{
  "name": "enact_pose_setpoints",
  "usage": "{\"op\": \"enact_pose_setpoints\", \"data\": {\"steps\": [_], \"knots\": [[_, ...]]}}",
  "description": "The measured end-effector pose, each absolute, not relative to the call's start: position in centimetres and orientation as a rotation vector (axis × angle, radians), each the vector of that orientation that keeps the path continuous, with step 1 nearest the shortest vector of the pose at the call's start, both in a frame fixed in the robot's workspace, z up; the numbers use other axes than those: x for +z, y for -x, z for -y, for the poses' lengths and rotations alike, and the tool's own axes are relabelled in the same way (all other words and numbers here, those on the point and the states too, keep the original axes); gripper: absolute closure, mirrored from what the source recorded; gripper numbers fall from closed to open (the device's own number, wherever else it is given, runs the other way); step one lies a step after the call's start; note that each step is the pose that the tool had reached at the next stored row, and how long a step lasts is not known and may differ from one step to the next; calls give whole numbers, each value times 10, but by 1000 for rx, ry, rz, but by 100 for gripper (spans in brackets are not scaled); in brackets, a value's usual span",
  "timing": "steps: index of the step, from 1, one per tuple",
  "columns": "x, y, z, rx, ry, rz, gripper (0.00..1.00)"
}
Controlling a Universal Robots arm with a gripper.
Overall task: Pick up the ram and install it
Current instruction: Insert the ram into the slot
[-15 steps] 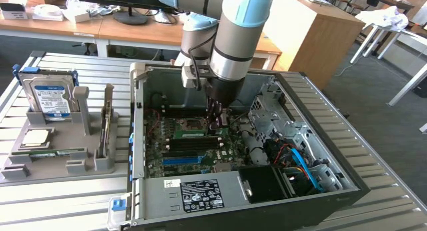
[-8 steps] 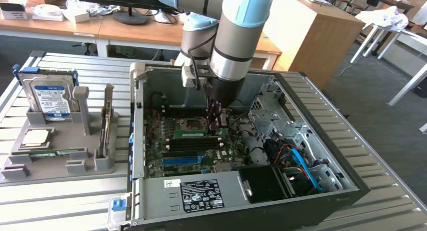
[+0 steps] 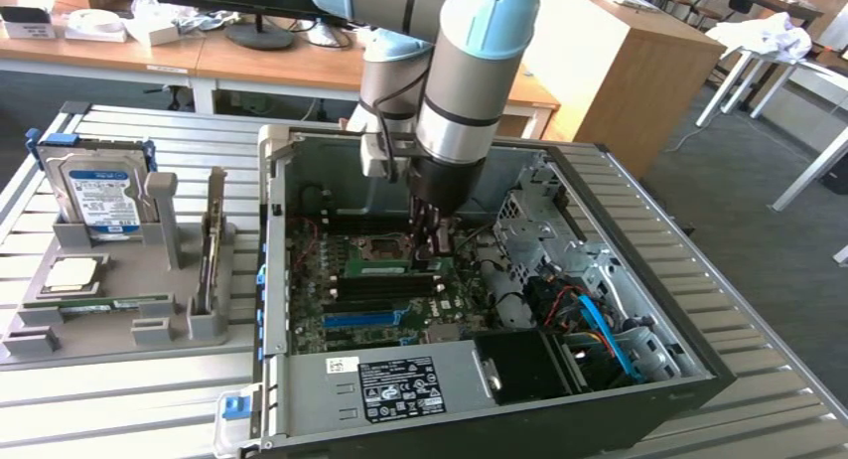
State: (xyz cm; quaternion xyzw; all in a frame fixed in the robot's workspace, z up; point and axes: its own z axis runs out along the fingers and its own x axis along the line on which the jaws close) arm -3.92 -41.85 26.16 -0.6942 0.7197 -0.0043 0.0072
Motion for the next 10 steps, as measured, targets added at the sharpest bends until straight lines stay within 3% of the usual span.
{"op": "enact_pose_setpoints", "data": {"steps": [10], "knots": [[259, 39, 419, -14, 2189, -2233, 88]]}}
